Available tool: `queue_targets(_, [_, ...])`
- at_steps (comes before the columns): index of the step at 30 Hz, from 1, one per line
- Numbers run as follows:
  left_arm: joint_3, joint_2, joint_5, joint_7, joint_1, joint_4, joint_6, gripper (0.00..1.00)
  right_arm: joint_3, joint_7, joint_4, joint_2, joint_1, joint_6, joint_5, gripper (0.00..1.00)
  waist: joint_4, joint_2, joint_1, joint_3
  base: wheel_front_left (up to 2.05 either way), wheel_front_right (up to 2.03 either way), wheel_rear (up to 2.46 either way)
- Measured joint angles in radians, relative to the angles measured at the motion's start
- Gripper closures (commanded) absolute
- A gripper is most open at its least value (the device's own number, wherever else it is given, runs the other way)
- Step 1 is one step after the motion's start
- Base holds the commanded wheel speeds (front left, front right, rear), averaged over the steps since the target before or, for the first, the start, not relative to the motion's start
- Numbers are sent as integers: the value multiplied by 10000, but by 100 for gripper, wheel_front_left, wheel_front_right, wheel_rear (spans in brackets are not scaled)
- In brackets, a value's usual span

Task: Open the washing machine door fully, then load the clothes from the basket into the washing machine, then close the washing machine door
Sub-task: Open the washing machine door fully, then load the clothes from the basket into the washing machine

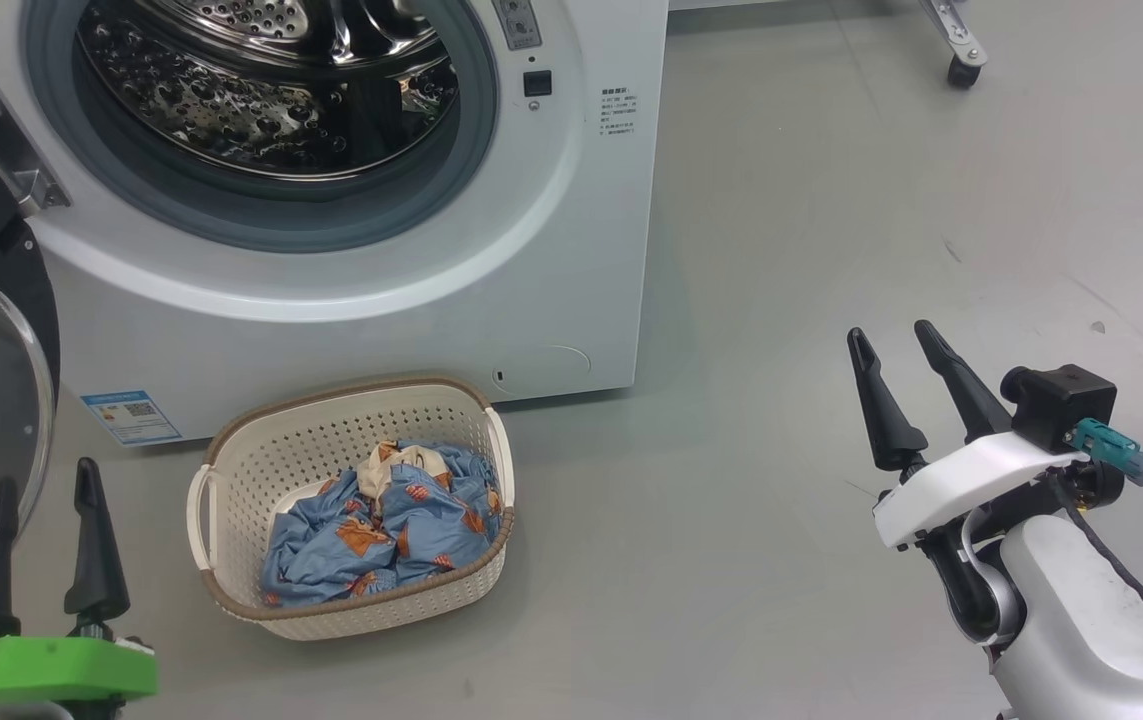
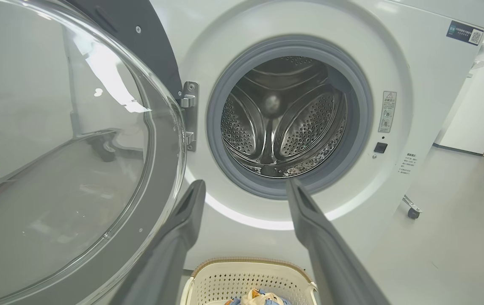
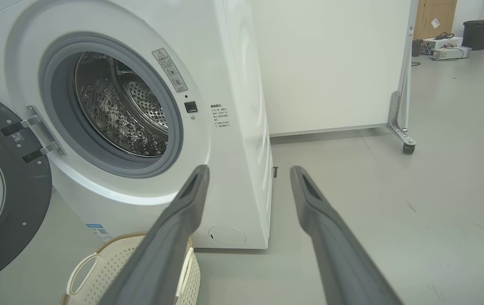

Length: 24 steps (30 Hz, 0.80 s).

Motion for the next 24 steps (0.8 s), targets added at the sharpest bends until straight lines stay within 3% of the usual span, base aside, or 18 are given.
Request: queue_targets(24, [182,-146,150,0,167,-151,-13,0,10,0,-21,21,49,0,0,0,131,0,0,2,22,-22,0])
